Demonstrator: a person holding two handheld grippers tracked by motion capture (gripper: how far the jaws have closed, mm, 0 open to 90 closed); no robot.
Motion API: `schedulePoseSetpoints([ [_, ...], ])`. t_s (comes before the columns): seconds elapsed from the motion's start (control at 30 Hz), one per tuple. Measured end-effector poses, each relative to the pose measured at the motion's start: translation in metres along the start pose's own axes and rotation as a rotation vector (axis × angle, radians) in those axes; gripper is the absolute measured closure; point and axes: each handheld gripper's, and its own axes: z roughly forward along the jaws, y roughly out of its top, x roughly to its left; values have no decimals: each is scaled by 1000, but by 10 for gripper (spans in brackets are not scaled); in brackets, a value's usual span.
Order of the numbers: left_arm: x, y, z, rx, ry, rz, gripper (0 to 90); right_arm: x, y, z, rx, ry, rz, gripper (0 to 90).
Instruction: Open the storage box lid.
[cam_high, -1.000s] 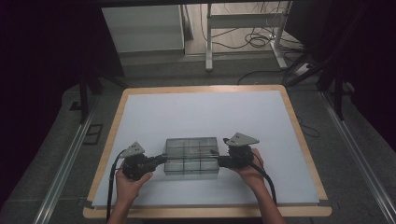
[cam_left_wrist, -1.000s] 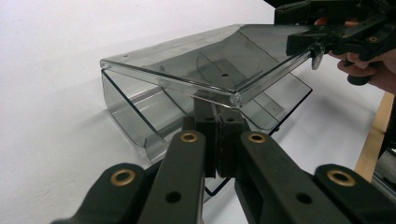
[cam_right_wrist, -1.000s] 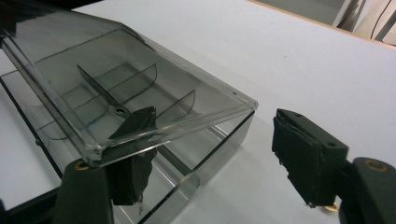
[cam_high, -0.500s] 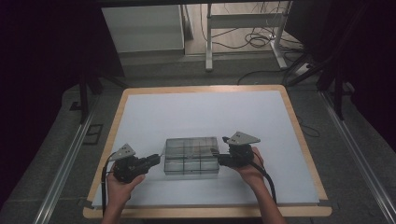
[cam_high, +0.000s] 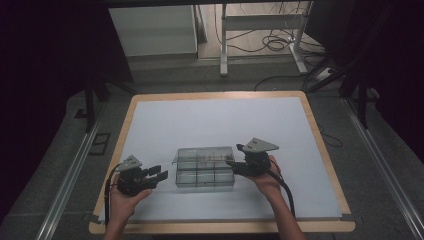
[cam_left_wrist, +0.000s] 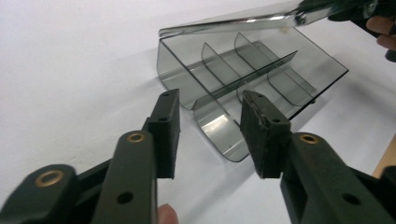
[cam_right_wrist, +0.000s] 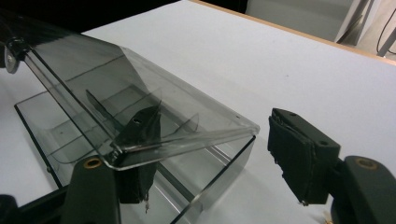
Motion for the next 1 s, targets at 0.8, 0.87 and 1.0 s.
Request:
schedulePoseSetpoints([
  [0.8, 9, -6, 1, 6, 17, -39, 540, -8, 16, 11, -62, 36, 31, 444],
  [0.87, 10, -6, 0, 6, 20, -44, 541, -9, 16, 12, -67, 42, 33, 468],
  [1.0, 11, -7, 1, 9, 18, -48, 540, -10, 18, 14, -65, 48, 31, 497],
])
